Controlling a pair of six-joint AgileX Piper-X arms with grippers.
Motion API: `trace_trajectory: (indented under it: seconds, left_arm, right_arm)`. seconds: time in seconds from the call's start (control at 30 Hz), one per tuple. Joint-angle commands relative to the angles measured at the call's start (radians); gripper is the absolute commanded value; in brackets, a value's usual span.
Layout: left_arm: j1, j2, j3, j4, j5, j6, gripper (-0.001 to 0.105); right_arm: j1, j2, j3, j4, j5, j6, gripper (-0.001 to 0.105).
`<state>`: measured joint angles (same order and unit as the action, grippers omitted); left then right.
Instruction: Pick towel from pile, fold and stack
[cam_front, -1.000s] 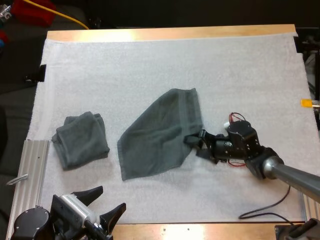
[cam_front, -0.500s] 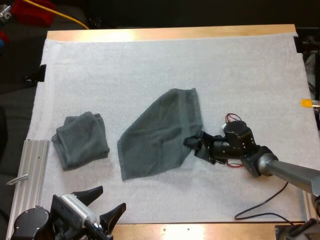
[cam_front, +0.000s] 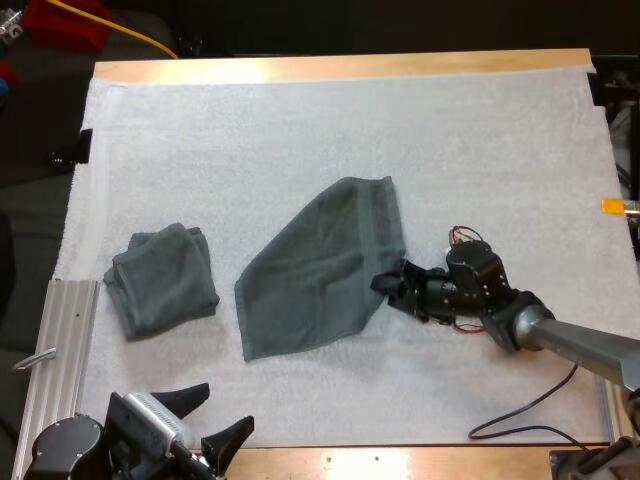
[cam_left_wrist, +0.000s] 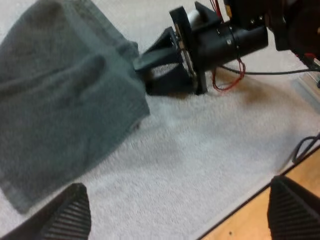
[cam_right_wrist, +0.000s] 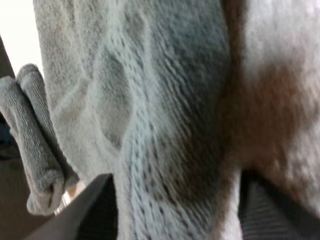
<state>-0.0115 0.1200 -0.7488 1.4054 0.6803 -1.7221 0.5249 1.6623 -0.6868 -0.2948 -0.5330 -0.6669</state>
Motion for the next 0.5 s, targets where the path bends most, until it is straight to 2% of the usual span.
trace_trajectory:
  seconds: [0.0, 0.17, 0.33, 0.4, 0.47]
  left_arm:
    - [-0.004, 0.002, -0.006, 0.005, 0.012, -0.008, 0.070]
    - [-0.004, 0.002, -0.006, 0.005, 0.012, -0.008, 0.070]
    - [-0.004, 0.002, -0.006, 0.005, 0.012, -0.008, 0.070]
    - [-0.004, 0.002, -0.006, 0.005, 0.012, -0.008, 0.070]
    - [-0.004, 0.002, -0.006, 0.005, 0.012, -0.008, 0.070]
  right_arm:
    - [-0.001, 0.009, -0.014, 0.005, -0.003, 0.000, 0.048]
    - [0.006, 0.073, -0.094, 0.006, -0.034, 0.021, 0.048]
    - [0.009, 0.096, -0.120, 0.024, -0.039, 0.029, 0.046]
    - [0.009, 0.096, -0.120, 0.024, -0.039, 0.024, 0.035]
    - [0.009, 0.089, -0.120, 0.024, -0.037, -0.007, 0.017]
